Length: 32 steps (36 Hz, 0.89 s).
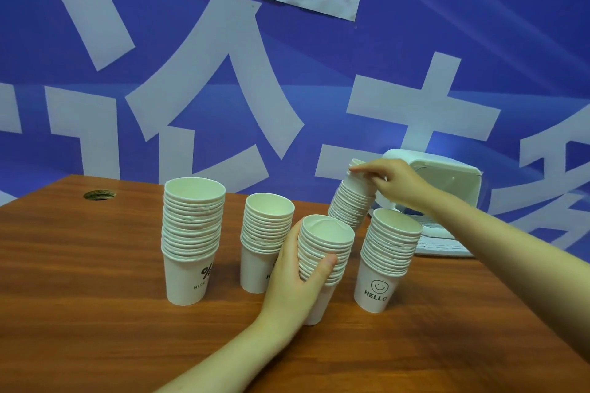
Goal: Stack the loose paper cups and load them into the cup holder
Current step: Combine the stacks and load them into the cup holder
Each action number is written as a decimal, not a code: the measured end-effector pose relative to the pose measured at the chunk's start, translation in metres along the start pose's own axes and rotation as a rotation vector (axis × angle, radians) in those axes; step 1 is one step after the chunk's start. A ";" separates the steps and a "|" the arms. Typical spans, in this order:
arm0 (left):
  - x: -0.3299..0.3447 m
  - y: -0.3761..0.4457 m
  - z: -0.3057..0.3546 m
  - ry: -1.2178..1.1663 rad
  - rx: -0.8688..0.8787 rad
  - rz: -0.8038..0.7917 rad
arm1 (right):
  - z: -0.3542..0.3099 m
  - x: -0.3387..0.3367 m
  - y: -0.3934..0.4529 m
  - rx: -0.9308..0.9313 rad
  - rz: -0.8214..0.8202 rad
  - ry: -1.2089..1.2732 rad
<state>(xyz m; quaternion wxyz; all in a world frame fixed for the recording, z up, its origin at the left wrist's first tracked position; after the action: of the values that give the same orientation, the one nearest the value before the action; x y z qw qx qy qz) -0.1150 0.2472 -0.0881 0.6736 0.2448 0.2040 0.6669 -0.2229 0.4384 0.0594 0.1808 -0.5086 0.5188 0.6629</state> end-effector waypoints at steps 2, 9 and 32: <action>0.000 -0.001 0.002 0.034 0.009 0.008 | -0.002 -0.005 0.002 0.002 0.005 -0.034; -0.002 -0.004 0.003 0.191 0.006 0.030 | -0.003 -0.003 0.001 0.037 -0.110 -0.091; -0.008 0.096 0.112 0.119 -0.009 0.091 | 0.004 -0.017 -0.001 0.077 0.077 0.063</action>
<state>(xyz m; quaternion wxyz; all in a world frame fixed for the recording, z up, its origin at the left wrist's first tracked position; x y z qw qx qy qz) -0.1242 0.2320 0.0589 0.6304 0.2107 0.2294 0.7111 -0.2169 0.4470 0.0732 0.1581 -0.5015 0.5687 0.6325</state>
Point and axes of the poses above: each hand's wrist, its own y-axis towards the middle knuckle, its own x-axis out of the palm, z = x × y, the point moved 4 cm from there along y, towards the middle knuckle, and after that the axes turned 6 degrees about -y, right-handed, at the moved point
